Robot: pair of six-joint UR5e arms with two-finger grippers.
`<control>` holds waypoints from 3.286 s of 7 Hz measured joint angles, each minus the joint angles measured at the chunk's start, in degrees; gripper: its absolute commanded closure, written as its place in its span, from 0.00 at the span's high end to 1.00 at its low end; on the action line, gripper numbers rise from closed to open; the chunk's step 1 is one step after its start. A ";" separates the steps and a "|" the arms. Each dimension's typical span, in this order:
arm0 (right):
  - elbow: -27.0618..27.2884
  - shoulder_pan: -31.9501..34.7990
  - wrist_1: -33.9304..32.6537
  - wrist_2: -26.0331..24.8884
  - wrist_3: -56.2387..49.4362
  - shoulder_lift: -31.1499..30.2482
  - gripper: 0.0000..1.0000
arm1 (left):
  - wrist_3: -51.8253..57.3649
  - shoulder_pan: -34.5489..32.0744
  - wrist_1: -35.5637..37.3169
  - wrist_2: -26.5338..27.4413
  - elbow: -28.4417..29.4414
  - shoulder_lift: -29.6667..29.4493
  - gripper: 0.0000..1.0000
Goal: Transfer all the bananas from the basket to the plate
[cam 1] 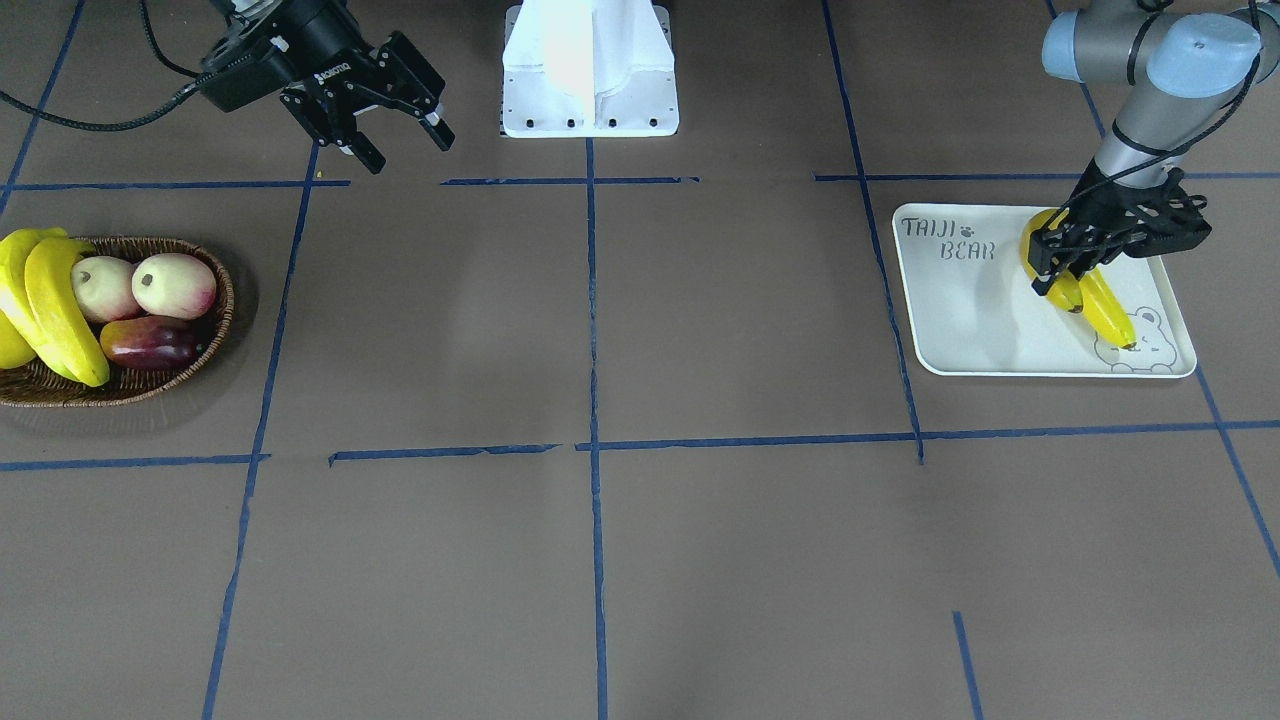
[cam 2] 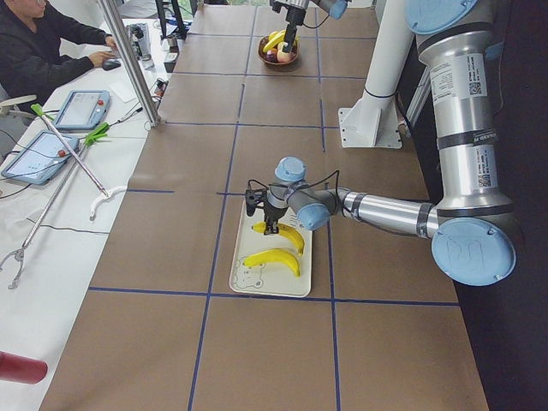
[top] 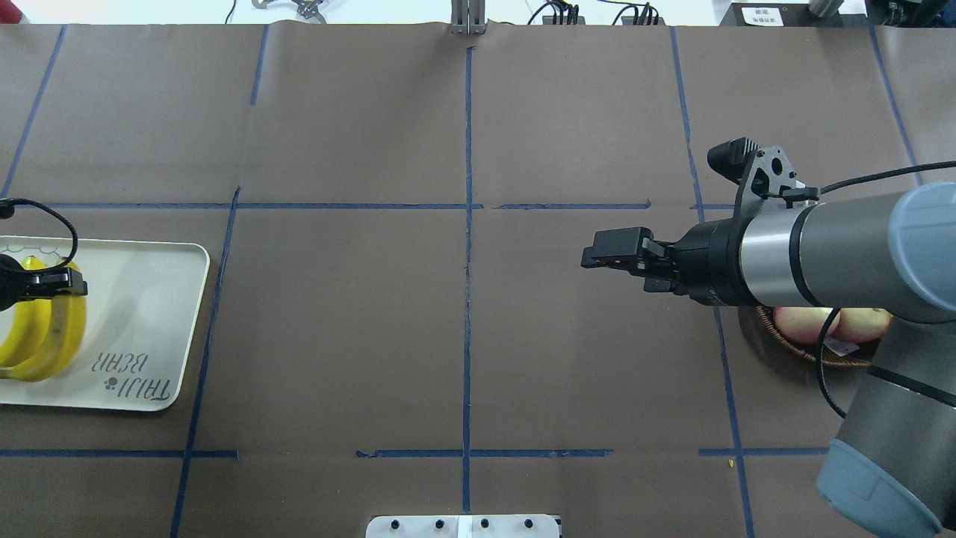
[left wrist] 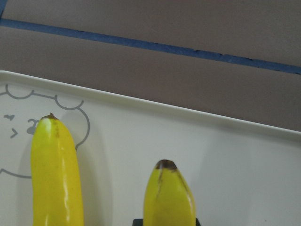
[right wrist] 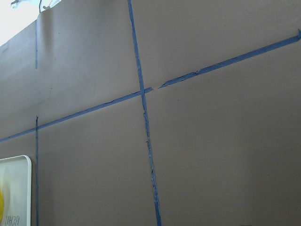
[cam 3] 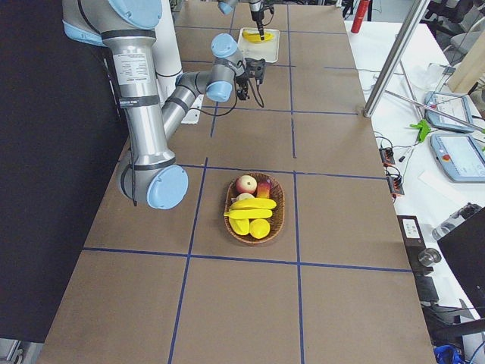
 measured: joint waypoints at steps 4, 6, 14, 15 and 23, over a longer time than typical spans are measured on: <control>-0.11 8.33 -0.76 6.79 -12.15 -6.84 1.00 | -0.48 -0.39 0.79 -0.62 -0.12 -1.69 1.00; -1.28 20.56 -0.65 17.64 -32.40 -16.63 1.00 | -0.36 -1.73 3.25 -4.53 -0.52 -4.92 1.00; -15.72 31.07 2.81 24.25 -56.05 -26.76 0.69 | -4.84 -2.14 4.74 -6.96 0.28 -10.29 1.00; -17.10 29.96 2.76 23.42 -56.04 -26.27 0.69 | -4.84 -2.12 4.77 -6.96 0.33 -10.45 1.00; -21.89 26.88 2.55 21.95 -55.70 -23.96 0.66 | -4.65 -2.10 4.80 -6.96 0.34 -11.37 1.00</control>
